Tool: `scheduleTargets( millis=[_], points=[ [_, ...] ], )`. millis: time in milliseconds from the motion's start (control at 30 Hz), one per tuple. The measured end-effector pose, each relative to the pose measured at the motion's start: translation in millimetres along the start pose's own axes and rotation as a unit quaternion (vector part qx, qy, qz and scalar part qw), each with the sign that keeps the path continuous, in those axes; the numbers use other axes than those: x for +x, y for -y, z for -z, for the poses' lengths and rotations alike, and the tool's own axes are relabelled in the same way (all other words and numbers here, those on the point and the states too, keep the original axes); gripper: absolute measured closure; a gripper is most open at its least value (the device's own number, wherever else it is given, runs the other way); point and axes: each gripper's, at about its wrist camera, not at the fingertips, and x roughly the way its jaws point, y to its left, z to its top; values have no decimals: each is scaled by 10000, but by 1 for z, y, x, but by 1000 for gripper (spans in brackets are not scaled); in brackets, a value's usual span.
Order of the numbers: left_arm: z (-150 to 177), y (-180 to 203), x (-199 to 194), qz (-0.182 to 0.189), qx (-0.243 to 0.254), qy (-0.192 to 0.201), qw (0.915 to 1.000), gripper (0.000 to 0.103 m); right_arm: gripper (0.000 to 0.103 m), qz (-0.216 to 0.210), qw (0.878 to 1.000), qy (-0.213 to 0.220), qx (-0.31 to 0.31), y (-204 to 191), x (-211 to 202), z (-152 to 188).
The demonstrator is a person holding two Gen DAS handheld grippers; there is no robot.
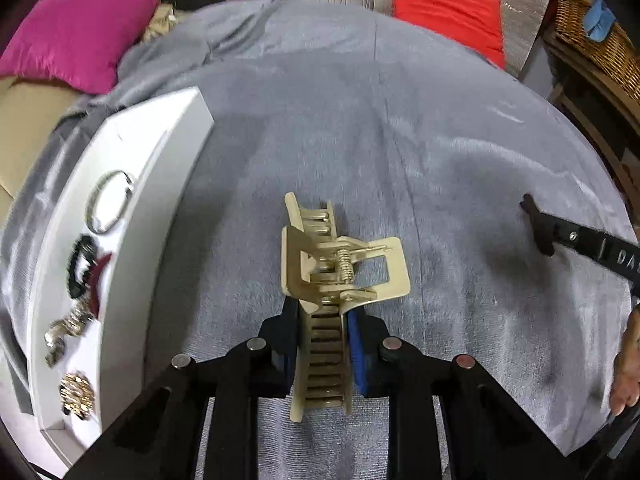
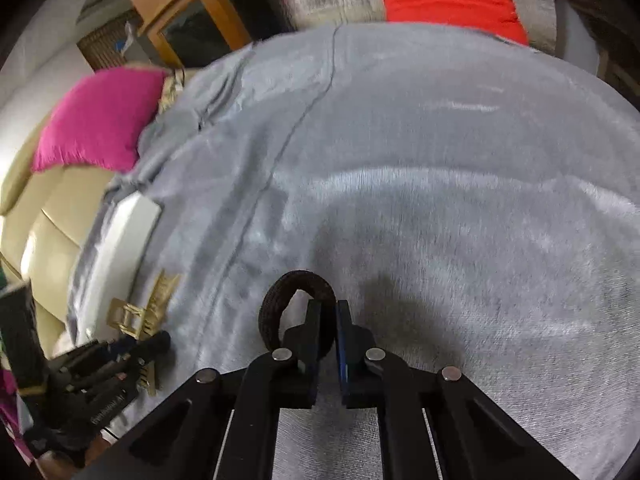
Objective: Organize jewelry
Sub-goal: 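Carry the claw clip and hair tie over the white tray with both tools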
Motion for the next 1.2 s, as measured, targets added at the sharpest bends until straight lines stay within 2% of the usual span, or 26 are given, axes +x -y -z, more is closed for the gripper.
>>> scheduleTargets(
  millis=[133,233,300,467,533,800,1000,1067,1200],
  points=[
    [-11,-2,-29,7,69,556,9984,79,95,-123,9997,162,128,0,-10,-1],
    [-24,-18,-60,55,-170,1017,9947,79,95,-162,9995,244,98,-4,-13,-1],
    [-30,-32,-74,93,-424,1200,9918,79,95,-200,9993,312,88,-7,-14,-2],
    [-43,-76,-92,-113,-880,1433,9857,79,95,-419,9979,475,122,-14,-15,-6],
    [-40,-92,-95,-265,-963,1416,9849,79,95,-485,9975,515,70,-20,-15,-8],
    [-19,-137,-100,-485,-1235,1253,9832,79,95,-789,9955,502,-128,-54,-3,-13],
    [11,-157,-105,-357,-1353,993,9852,79,95,-1019,9915,557,-589,-111,4,-13],
    [25,-164,-108,-210,-1465,898,9849,79,95,-1046,9900,539,-779,-135,9,-17],
    [48,-159,-107,-100,-1234,695,9899,79,95,-1188,9855,460,-1125,-186,19,-33]
  ],
)
